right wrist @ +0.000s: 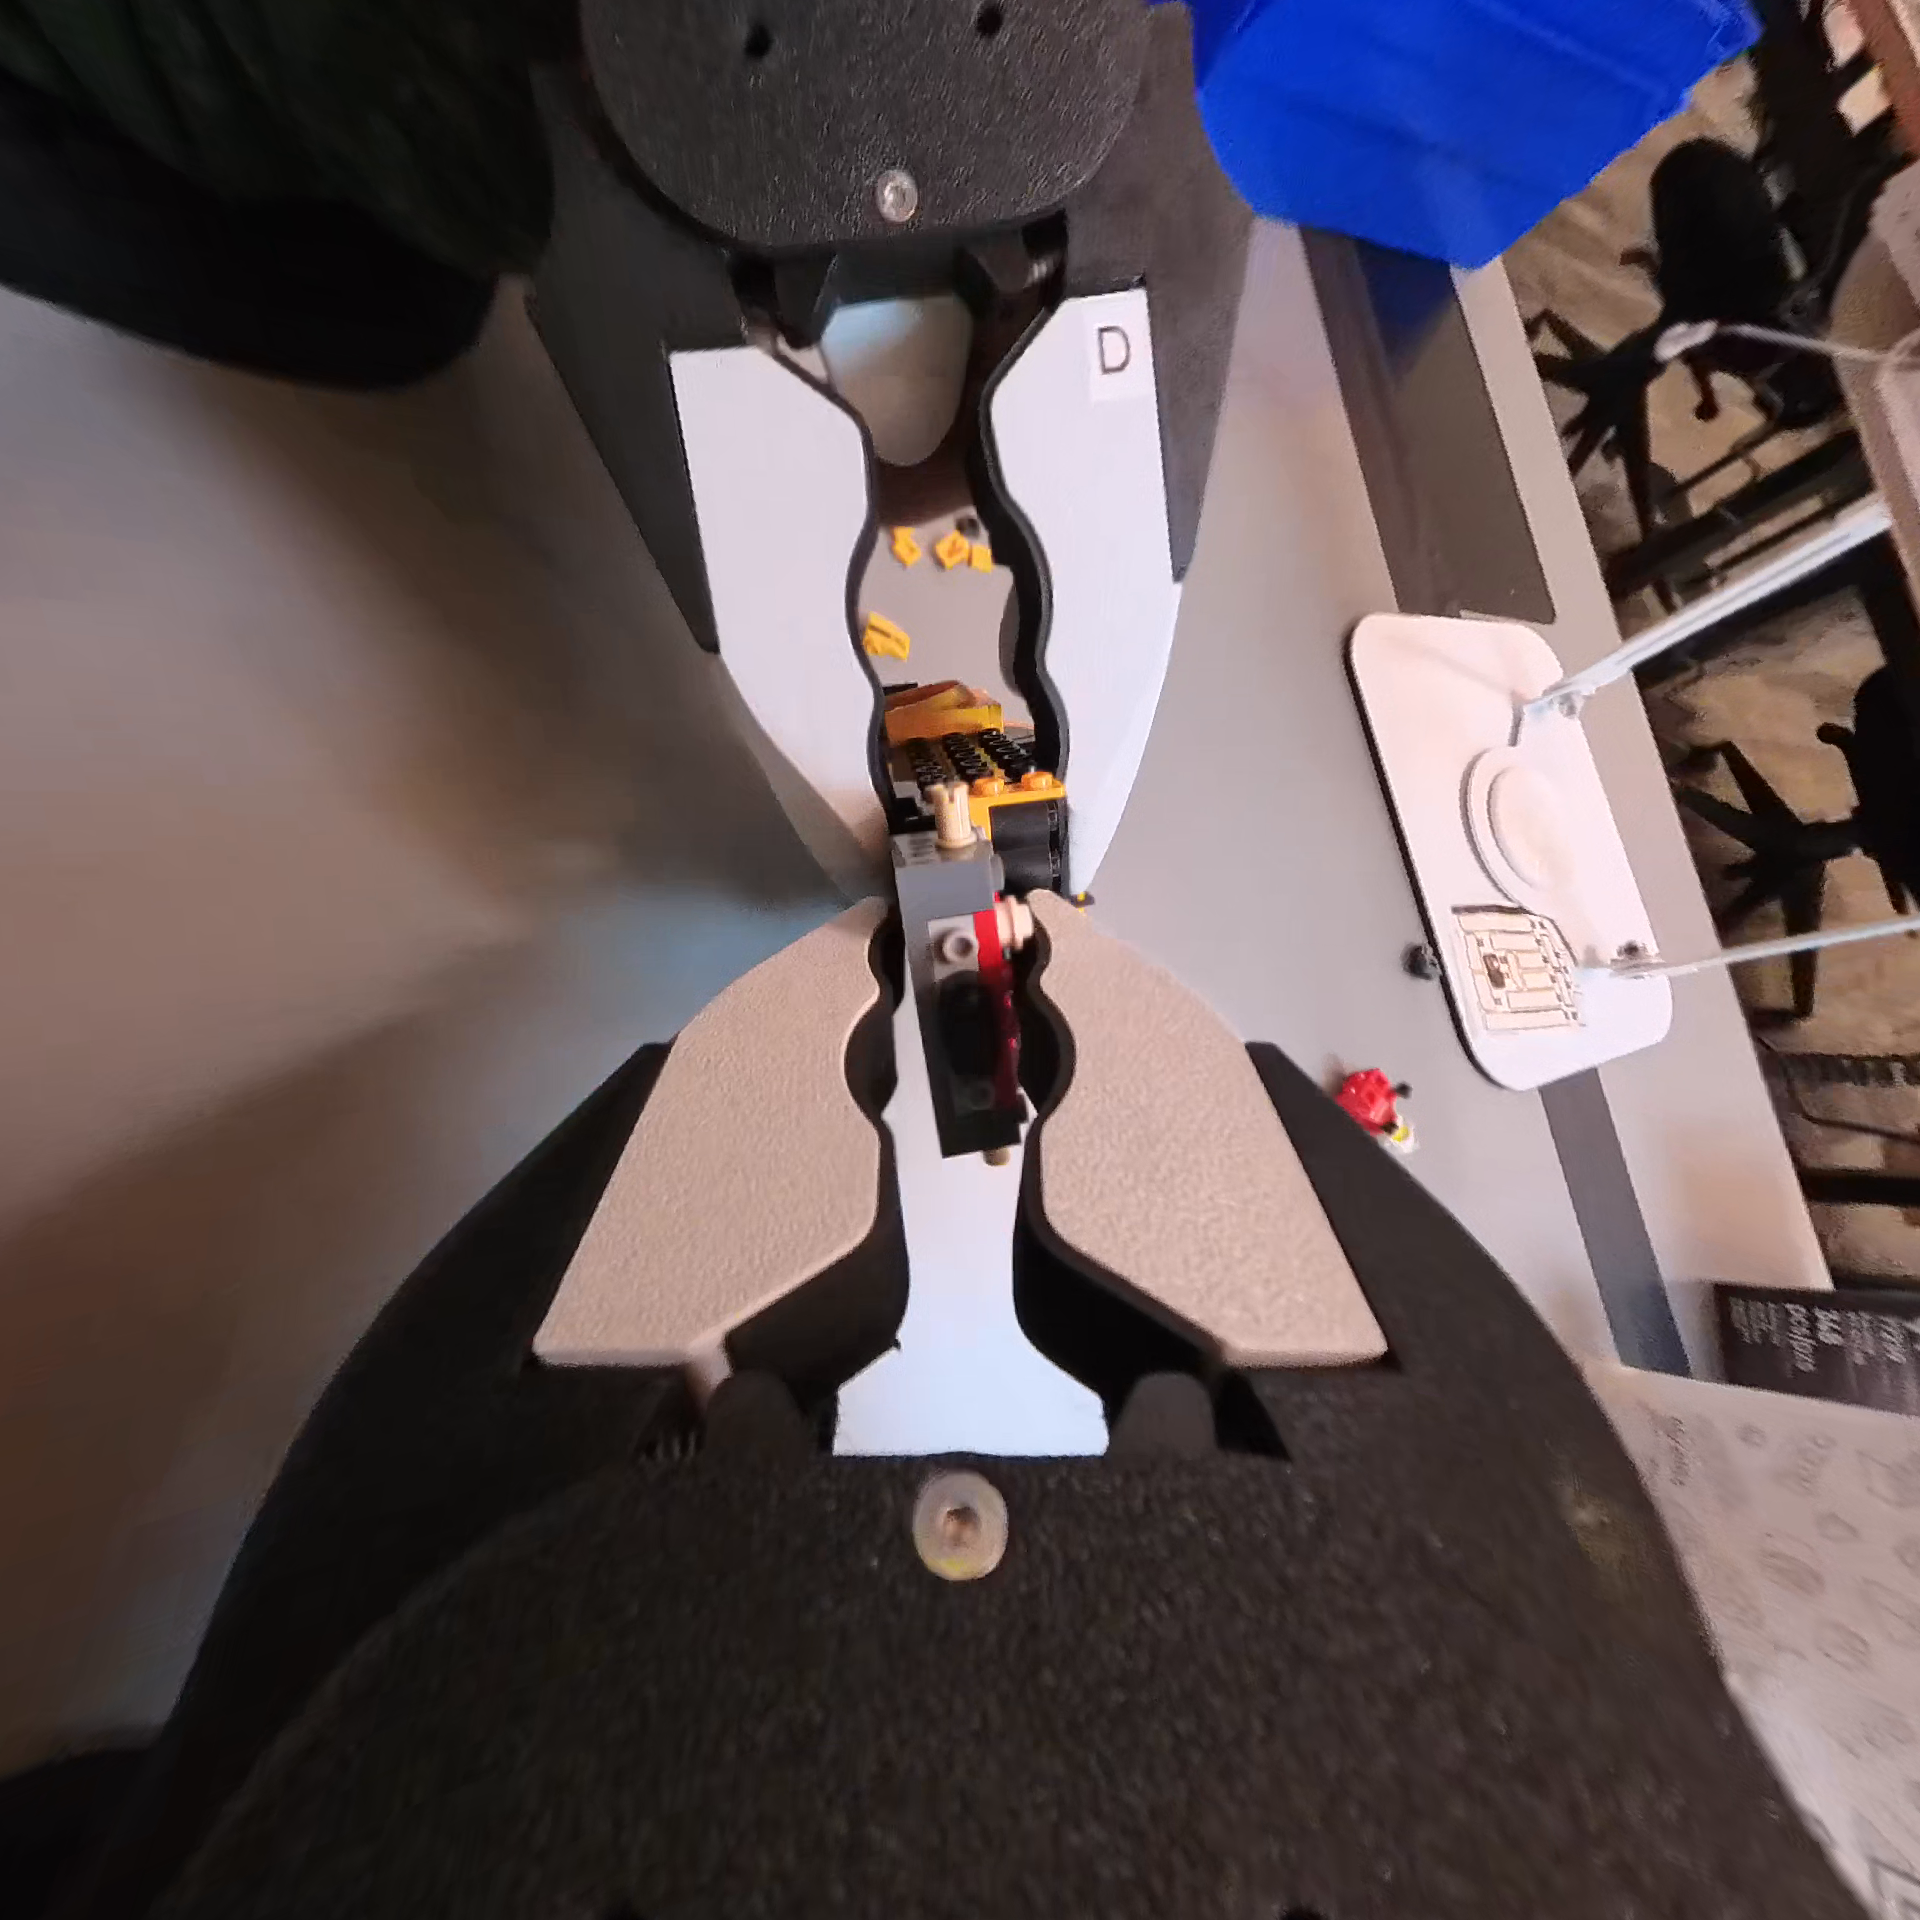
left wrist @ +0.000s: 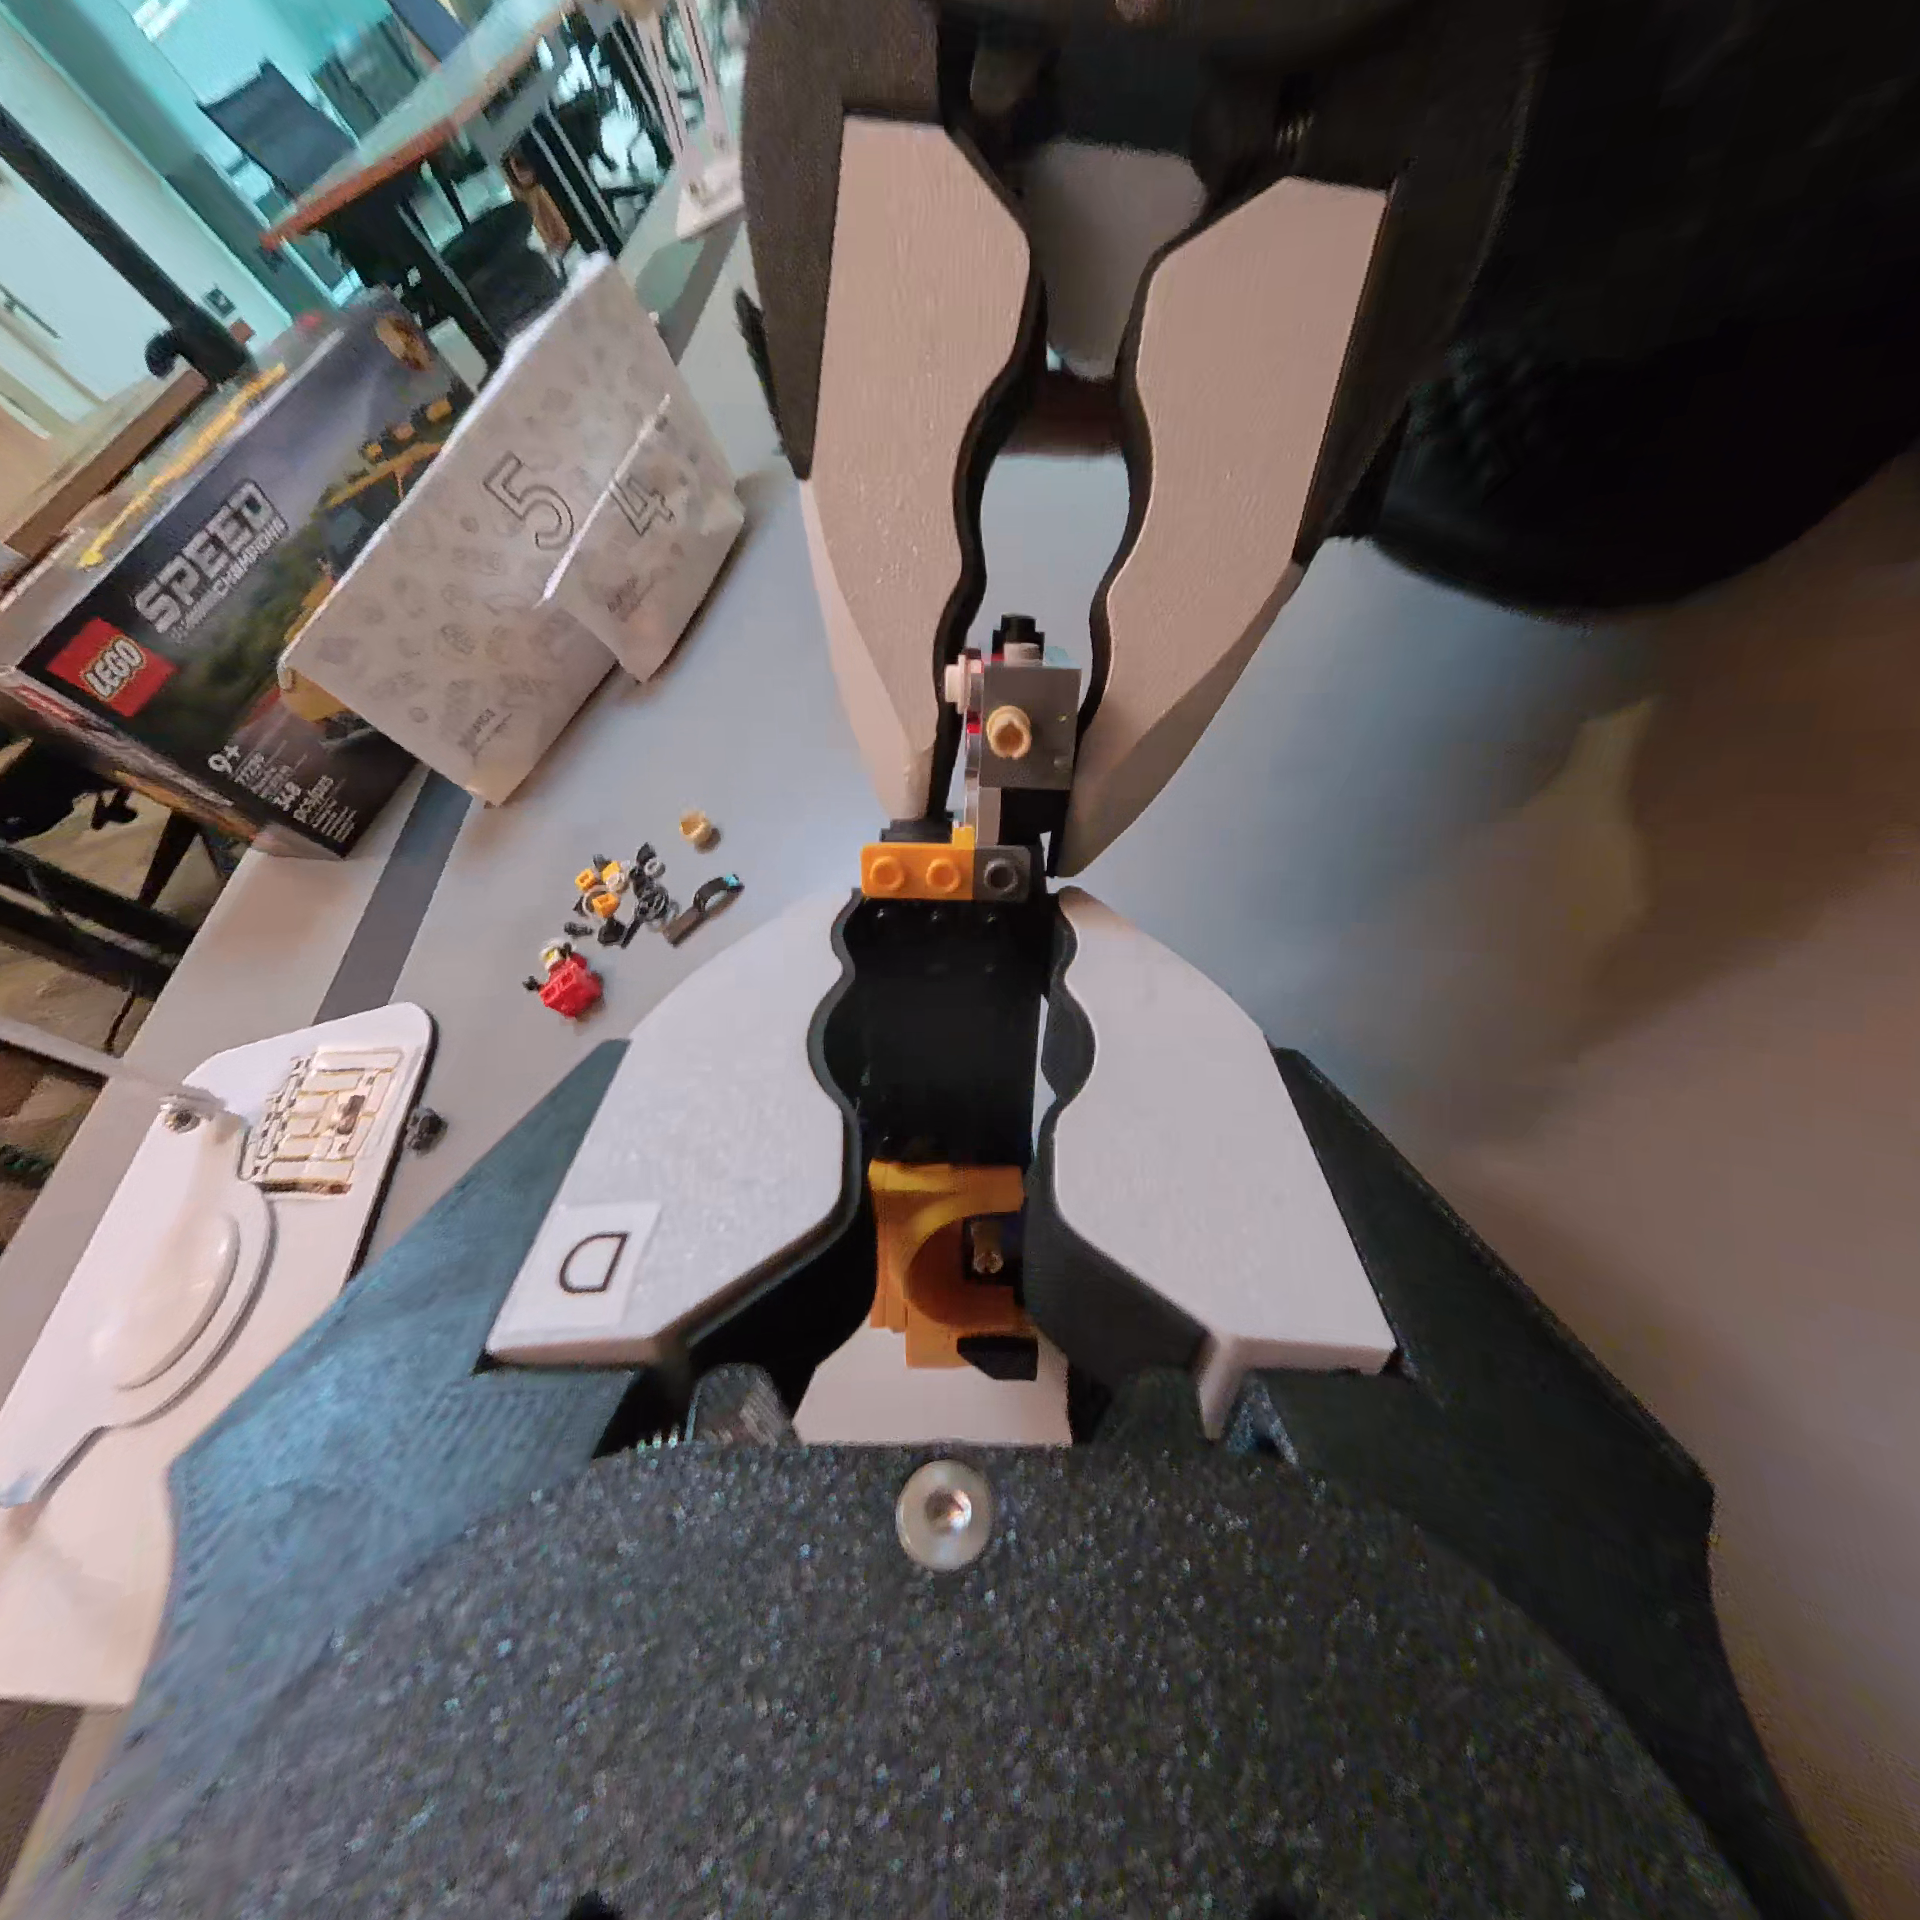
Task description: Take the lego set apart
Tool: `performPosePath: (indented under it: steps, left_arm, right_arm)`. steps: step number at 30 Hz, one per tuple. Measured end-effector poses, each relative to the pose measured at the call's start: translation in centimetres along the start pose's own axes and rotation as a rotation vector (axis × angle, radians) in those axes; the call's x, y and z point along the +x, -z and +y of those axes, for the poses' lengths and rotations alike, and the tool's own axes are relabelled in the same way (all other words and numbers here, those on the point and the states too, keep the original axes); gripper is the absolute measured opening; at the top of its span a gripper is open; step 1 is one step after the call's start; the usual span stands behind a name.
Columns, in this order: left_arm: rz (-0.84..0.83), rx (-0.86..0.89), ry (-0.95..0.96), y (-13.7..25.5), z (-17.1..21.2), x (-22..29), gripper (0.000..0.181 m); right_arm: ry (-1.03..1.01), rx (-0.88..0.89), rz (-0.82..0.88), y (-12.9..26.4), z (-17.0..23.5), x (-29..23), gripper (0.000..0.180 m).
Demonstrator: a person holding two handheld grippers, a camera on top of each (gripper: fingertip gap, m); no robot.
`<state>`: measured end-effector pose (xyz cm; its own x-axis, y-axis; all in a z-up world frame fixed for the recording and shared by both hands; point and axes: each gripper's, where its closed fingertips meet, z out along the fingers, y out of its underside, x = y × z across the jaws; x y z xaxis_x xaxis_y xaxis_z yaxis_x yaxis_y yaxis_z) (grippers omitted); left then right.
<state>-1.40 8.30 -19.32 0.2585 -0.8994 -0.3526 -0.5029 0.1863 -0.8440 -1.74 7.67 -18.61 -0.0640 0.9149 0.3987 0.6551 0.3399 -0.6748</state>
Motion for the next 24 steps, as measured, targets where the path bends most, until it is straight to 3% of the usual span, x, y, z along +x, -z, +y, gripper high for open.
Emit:
performPosePath:
  steps: [4,10,13,17,21,24]
  left_arm:
    - [0.035,0.098,0.105,0.2,-0.6,-0.3,0.03]
    - [0.065,0.231,0.278,1.1,-1.0,-1.6,0.03]
    - [0.078,0.344,0.358,2.1,-1.9,-2.3,0.03]
    - [0.142,0.51,0.44,3.0,-4.0,-2.2,0.03]
    - [0.202,0.602,0.473,3.6,-5.2,-1.6,0.031]
    - [0.203,0.548,0.471,3.2,-4.4,-1.7,0.03]
  right_arm:
    - [-0.082,0.168,-0.025,1.0,-1.1,0.6,0.021]
    - [-0.243,0.315,-0.061,1.7,0.5,2.5,0.05]
    - [-0.314,0.306,-0.109,0.5,1.6,2.4,0.063]
    - [-0.352,0.406,-0.134,-1.4,-0.5,1.3,0.071]
    - [-0.353,0.439,-0.156,-1.8,-1.7,0.6,0.055]
    - [-0.366,0.38,-0.156,-1.6,-1.1,0.8,0.054]
